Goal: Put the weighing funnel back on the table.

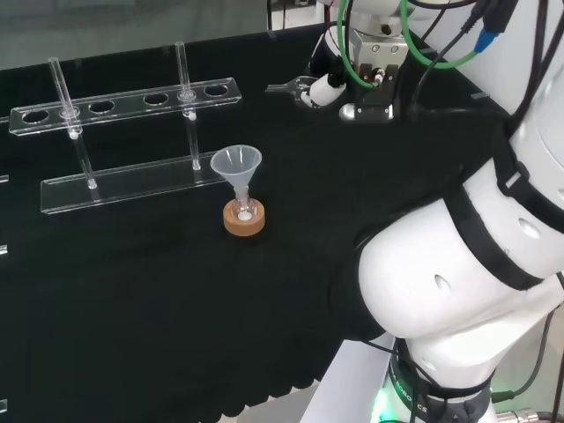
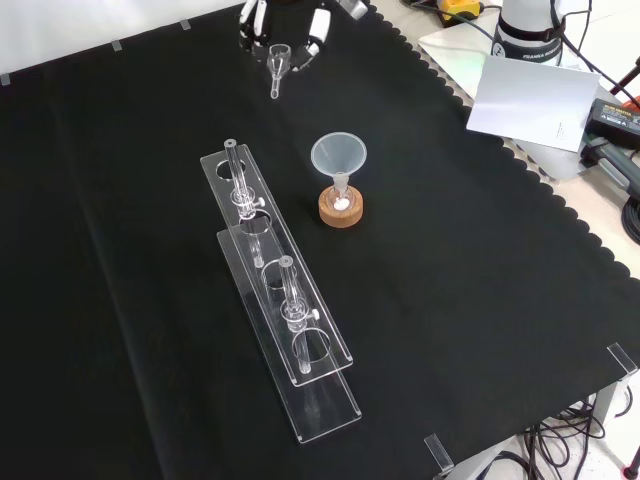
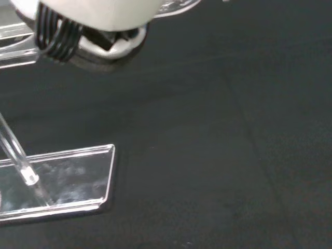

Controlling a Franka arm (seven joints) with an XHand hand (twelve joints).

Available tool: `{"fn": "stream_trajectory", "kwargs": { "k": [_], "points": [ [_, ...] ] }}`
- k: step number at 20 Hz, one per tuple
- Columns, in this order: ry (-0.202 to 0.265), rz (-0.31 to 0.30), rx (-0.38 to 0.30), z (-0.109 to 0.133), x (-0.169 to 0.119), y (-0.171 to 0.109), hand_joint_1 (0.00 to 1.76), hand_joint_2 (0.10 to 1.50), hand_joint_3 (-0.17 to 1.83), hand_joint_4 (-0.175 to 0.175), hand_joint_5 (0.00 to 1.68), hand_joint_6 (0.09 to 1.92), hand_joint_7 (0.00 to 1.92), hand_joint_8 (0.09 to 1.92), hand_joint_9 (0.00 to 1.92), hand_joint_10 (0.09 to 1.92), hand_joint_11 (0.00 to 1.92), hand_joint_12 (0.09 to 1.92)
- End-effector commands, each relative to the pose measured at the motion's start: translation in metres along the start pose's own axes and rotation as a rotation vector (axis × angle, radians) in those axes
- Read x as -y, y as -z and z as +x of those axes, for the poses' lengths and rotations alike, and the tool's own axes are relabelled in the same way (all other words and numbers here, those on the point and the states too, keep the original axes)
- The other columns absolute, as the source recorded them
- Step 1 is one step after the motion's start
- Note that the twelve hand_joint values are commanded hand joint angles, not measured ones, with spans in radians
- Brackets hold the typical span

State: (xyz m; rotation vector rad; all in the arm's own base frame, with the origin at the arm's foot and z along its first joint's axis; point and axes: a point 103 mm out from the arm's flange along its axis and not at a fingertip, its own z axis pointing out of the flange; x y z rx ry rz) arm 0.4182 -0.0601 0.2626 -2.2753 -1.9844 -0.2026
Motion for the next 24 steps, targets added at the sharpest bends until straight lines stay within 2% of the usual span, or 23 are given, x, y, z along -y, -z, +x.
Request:
{"fn": "stream_trajectory", "kwargs": {
  "k": [1, 10, 14, 20, 24],
  "points": [
    [-0.034, 0.005, -0.03, -0.03, -0.034, -0.015, 1.15, 0.62, 0.59, 0.175, 1.55, 0.09, 0.81, 0.63, 1.29, 0.09, 1.12, 0.83],
    [-0.035, 0.029, -0.044, -0.053, -0.076, -0.05, 1.15, 0.62, 0.59, 0.175, 1.55, 0.09, 0.82, 0.63, 1.29, 0.09, 1.12, 0.83],
    [-0.028, 0.041, -0.049, -0.057, -0.093, -0.067, 1.15, 0.62, 0.59, 0.175, 1.56, 0.09, 0.83, 0.63, 1.29, 0.09, 1.01, 0.88],
    [-0.006, 0.071, -0.059, -0.061, -0.116, -0.096, 1.15, 0.62, 0.59, 0.175, 1.56, 0.09, 0.83, 0.62, 1.28, 0.09, 0.91, 0.93],
    [0.027, 0.108, -0.071, -0.061, -0.129, -0.112, 1.15, 0.62, 0.59, 0.175, 1.56, 0.09, 0.83, 0.62, 1.28, 0.09, 0.9, 0.94]
  ]
}}
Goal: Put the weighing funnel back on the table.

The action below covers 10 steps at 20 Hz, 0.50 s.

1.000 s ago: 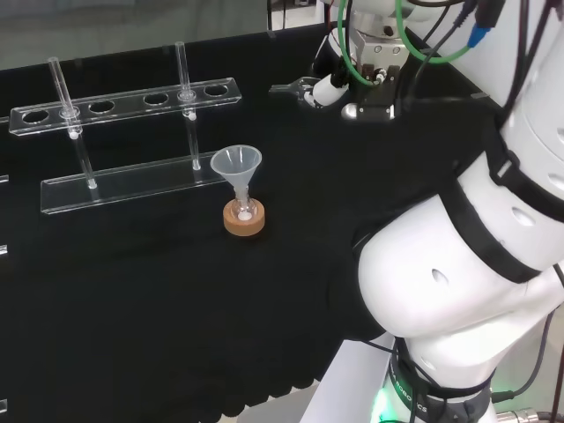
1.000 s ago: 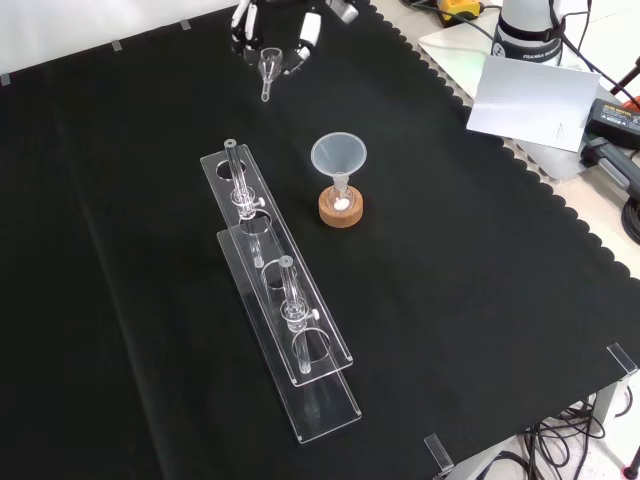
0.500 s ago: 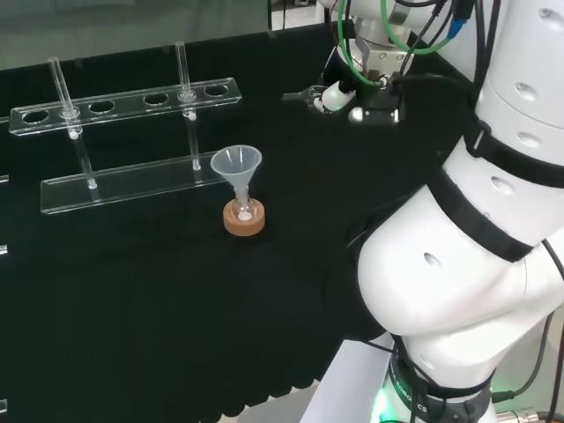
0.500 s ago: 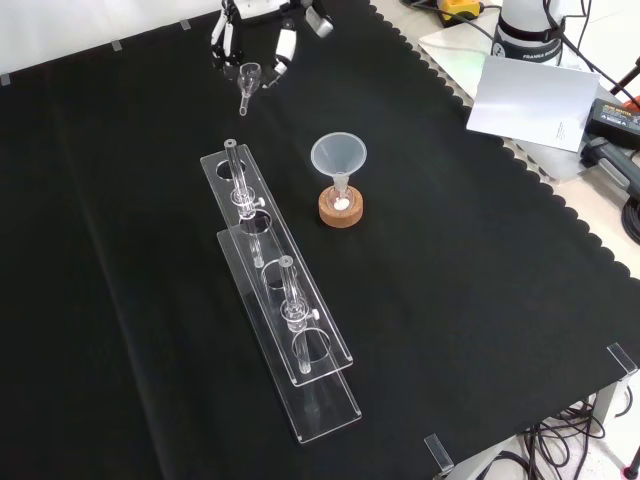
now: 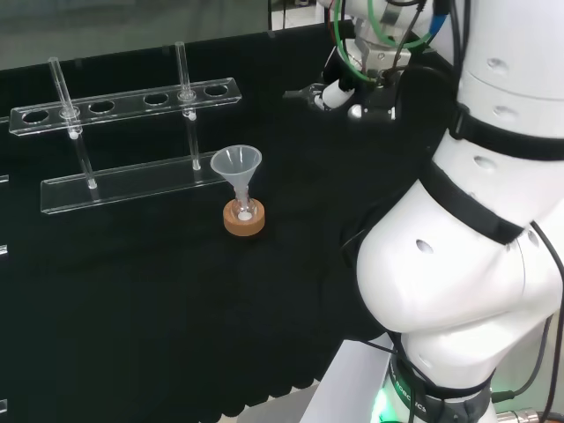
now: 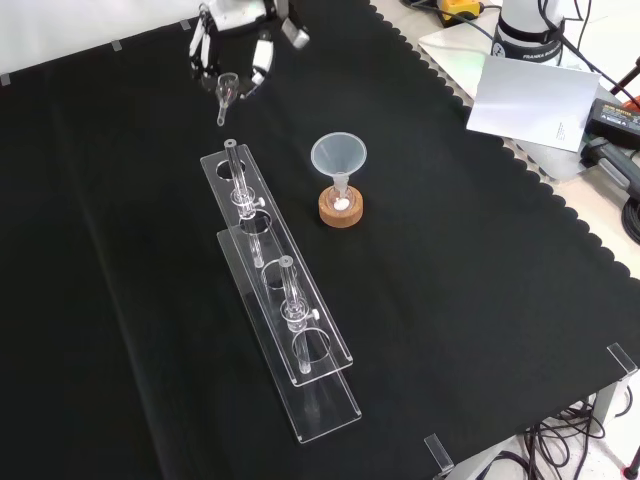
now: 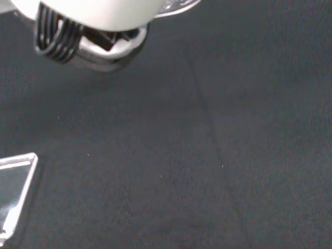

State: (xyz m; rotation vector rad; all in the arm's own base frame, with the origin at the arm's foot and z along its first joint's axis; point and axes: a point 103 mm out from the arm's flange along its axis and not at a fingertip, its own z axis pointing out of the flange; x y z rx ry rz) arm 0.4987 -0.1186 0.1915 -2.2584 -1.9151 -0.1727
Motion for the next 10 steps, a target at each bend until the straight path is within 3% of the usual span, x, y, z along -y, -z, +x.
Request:
{"fn": "stream_trajectory", "kwargs": {
  "k": [1, 10],
  "points": [
    [0.068, 0.066, -0.04, -0.003, -0.047, -0.051, 1.15, 0.62, 0.59, 0.175, 1.56, 0.09, 0.83, 0.62, 1.28, 0.09, 0.9, 0.94],
    [0.114, 0.115, -0.024, -0.004, -0.053, -0.077, 1.15, 0.62, 0.59, 0.175, 1.56, 0.09, 0.83, 0.62, 1.25, 0.09, 0.89, 0.95]
  ]
}}
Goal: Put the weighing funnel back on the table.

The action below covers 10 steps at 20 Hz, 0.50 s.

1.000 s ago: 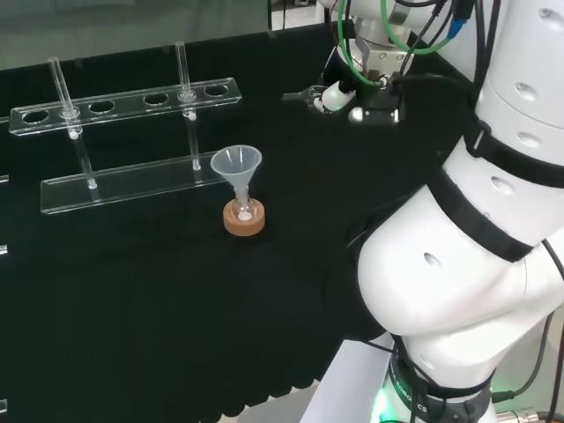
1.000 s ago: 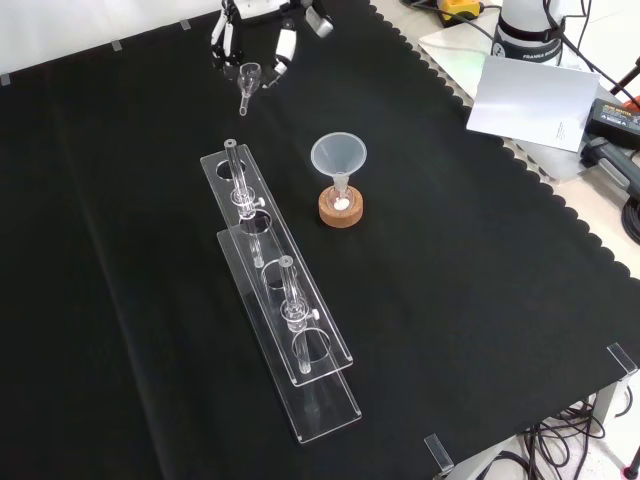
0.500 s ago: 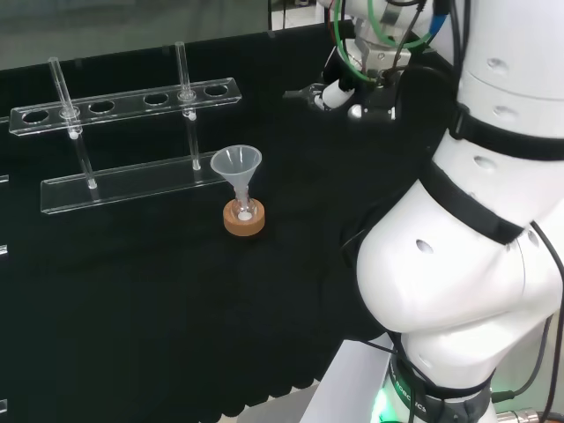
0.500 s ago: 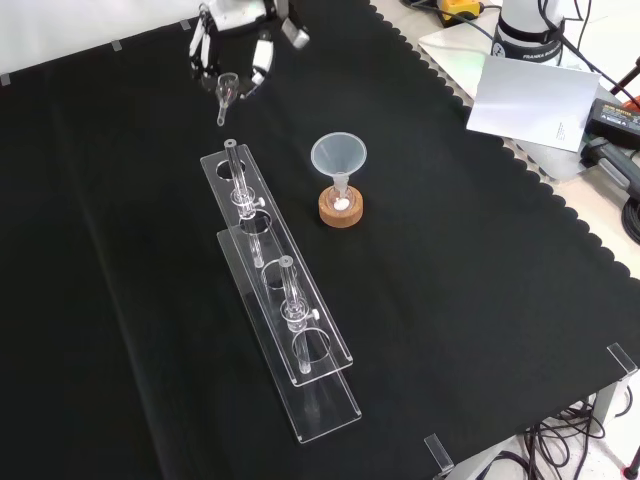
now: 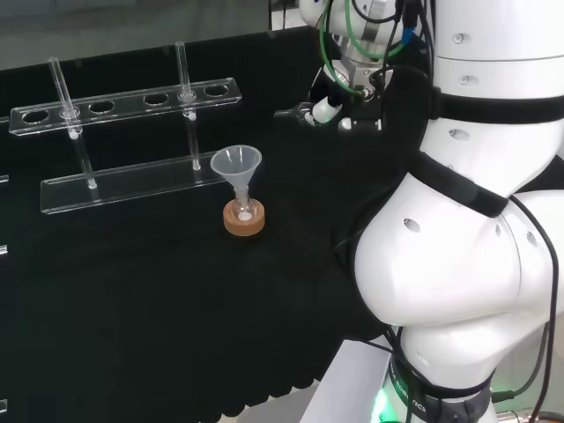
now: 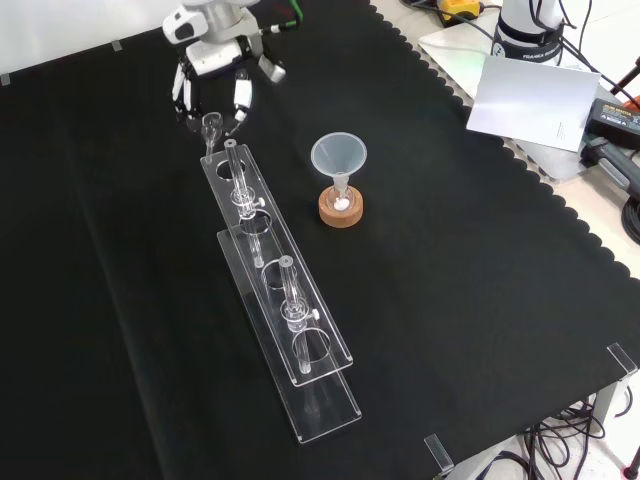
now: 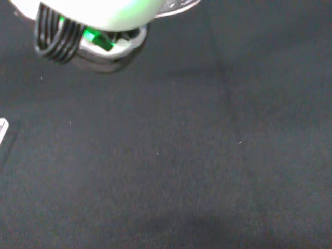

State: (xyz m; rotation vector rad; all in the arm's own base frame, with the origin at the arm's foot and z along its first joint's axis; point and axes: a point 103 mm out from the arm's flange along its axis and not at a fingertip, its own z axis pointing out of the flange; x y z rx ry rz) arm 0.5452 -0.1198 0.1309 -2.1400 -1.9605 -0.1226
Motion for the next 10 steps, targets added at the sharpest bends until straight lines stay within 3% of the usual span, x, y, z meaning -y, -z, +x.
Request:
{"fn": "stream_trajectory", "kwargs": {
  "k": [1, 10],
  "points": [
    [0.049, 0.043, -0.012, 0.001, -0.005, -0.022, 1.15, 0.62, 0.59, 0.175, 1.56, 0.09, 0.82, 0.61, 1.25, 0.09, 0.89, 0.95],
    [0.072, 0.092, -0.037, -0.003, -0.003, -0.046, 1.15, 0.62, 0.59, 0.175, 1.56, 0.09, 0.78, 0.61, 1.2, 0.09, 0.89, 0.96]
  ]
}}
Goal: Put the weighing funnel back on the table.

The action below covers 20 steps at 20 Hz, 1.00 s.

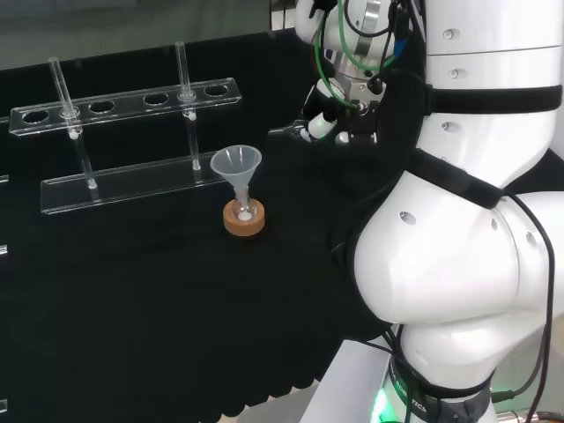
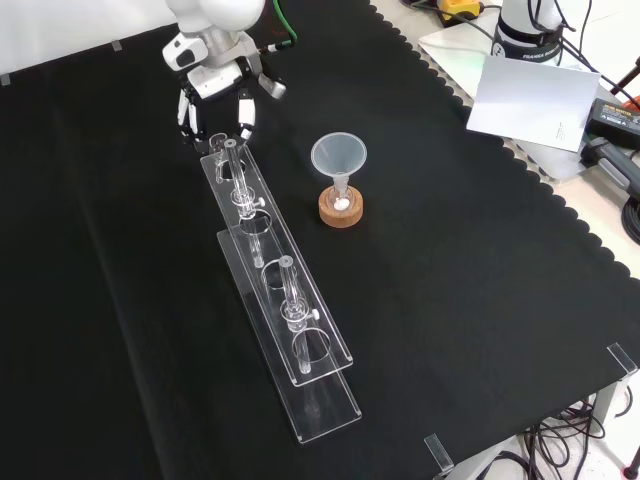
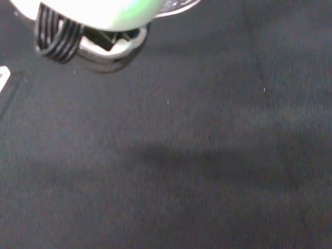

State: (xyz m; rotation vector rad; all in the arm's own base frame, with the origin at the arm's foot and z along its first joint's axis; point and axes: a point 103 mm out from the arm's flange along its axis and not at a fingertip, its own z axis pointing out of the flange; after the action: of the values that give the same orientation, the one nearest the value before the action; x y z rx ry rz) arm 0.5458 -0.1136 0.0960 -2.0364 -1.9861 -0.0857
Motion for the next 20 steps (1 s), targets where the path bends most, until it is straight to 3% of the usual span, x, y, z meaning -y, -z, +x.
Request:
{"fn": "stream_trajectory", "kwargs": {
  "k": [1, 20],
  "points": [
    [0.017, 0.03, -0.018, -0.002, 0.001, -0.013, 1.15, 0.62, 0.59, 0.175, 1.56, 0.09, 0.78, 0.61, 1.2, 0.09, 0.89, 0.96],
    [0.051, 0.1, 0.031, 0.005, -0.01, -0.036, 1.15, 0.62, 0.59, 0.175, 1.56, 0.09, 0.75, 0.61, 1.16, 0.09, 0.88, 0.97]
  ]
}}
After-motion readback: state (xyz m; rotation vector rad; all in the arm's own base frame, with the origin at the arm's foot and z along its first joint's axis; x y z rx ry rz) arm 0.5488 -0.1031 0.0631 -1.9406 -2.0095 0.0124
